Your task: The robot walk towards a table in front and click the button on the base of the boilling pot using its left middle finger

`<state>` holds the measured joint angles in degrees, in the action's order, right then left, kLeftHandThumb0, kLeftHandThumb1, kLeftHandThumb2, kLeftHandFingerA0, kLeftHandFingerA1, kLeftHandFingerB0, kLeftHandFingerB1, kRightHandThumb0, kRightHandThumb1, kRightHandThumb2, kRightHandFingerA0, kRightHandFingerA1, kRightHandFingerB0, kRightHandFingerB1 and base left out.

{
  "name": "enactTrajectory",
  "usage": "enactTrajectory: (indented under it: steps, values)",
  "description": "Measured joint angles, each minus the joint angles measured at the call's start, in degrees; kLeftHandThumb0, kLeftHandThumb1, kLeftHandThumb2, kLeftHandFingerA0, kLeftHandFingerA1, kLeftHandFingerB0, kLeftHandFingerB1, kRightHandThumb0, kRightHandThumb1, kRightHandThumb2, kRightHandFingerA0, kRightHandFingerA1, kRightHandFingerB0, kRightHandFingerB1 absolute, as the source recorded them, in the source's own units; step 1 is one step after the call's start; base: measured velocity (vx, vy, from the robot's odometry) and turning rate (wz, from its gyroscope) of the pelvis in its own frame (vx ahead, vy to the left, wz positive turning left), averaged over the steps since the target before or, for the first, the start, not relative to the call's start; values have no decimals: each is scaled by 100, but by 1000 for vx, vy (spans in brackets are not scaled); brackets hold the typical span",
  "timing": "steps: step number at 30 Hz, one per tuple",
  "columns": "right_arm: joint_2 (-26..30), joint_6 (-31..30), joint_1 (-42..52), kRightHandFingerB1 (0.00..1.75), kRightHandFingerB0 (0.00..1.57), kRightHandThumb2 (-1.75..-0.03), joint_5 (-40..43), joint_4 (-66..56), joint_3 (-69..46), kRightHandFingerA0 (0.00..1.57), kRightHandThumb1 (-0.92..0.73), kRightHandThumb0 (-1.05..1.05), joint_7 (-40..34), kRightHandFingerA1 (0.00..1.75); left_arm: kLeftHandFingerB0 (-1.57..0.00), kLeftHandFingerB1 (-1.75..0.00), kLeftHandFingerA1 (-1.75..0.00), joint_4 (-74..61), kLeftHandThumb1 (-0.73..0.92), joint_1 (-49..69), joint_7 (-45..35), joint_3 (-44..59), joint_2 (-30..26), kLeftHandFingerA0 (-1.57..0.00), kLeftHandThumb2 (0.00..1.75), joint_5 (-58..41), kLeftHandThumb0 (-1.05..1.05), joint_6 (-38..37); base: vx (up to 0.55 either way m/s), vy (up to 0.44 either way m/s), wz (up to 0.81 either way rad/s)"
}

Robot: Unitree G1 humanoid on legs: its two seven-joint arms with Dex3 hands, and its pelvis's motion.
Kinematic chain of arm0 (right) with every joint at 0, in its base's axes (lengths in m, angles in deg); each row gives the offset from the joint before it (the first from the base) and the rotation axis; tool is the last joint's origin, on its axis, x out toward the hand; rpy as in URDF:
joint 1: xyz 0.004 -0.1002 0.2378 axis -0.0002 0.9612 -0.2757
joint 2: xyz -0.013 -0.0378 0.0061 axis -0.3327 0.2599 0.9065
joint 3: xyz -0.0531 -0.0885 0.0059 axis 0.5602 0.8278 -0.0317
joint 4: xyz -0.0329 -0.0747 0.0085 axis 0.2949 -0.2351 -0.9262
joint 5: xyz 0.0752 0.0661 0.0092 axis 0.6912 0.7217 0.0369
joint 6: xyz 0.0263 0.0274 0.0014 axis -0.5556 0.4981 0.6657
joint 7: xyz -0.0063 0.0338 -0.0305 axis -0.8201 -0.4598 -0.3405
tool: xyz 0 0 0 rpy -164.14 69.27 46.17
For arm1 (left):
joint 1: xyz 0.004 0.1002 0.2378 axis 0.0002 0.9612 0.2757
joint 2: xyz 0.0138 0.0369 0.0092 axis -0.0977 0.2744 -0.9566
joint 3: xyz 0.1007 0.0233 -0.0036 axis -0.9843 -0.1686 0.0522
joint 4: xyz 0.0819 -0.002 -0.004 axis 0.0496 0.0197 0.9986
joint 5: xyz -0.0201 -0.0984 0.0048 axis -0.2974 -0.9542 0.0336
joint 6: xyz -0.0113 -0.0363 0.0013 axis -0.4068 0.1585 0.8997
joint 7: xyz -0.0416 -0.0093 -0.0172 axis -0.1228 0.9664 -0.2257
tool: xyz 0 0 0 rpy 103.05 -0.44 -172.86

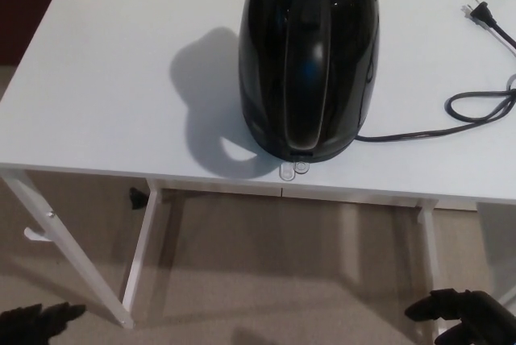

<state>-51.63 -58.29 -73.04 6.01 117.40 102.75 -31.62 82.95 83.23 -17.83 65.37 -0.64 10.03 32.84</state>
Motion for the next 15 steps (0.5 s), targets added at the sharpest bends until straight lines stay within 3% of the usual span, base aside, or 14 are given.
enactTrajectory:
  steps: [15]
  values:
    - [32,6,120,38,54,-57,-6,19,-25,63,-53,-41,-55,40,-5,-30,-43,528,47,-172,-1217,732,42,-21,79,-1291,-71,3,0,0,0]
